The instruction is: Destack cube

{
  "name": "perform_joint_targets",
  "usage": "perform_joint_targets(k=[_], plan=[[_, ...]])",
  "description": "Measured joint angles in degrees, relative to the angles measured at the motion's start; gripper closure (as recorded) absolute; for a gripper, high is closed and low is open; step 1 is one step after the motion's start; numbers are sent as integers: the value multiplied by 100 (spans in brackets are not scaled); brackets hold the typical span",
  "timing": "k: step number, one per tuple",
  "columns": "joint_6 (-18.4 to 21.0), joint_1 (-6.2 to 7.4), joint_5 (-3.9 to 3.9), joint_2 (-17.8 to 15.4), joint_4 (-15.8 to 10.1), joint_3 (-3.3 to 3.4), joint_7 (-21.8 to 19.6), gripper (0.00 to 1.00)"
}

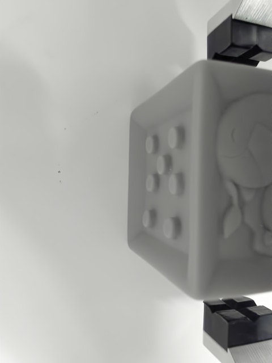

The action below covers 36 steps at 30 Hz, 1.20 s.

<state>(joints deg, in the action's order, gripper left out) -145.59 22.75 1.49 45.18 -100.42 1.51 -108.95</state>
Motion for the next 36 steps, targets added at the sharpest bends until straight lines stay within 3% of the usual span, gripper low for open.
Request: perform_joint_targets(k=[17,36], plan=[[330,2,0,-495,-153,6,0,0],[1032,9,-7,-1301,-248,21,0,0]])
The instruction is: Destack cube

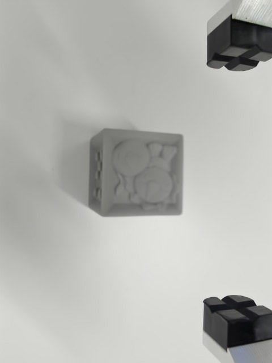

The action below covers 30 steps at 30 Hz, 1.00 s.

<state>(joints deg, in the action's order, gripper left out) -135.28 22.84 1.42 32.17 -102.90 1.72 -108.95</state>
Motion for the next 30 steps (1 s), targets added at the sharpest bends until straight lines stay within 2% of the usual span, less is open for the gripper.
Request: perform_joint_targets(k=[17,30], plan=[[757,5,-17,-628,131,10,-11,0],[1382,5,-31,-984,398,13,-25,0]])
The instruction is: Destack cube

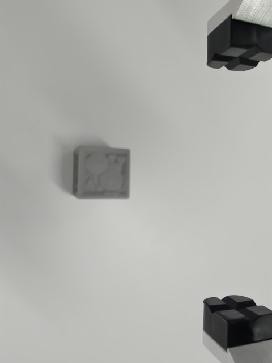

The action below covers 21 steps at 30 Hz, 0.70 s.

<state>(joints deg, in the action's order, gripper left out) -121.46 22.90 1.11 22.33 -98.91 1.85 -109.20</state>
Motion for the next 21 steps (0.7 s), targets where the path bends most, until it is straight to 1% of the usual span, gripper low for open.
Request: perform_joint_targets(k=[12,21], plan=[[437,0,-9,-182,256,1,-9,0],[647,0,-12,-256,391,2,-13,0]])
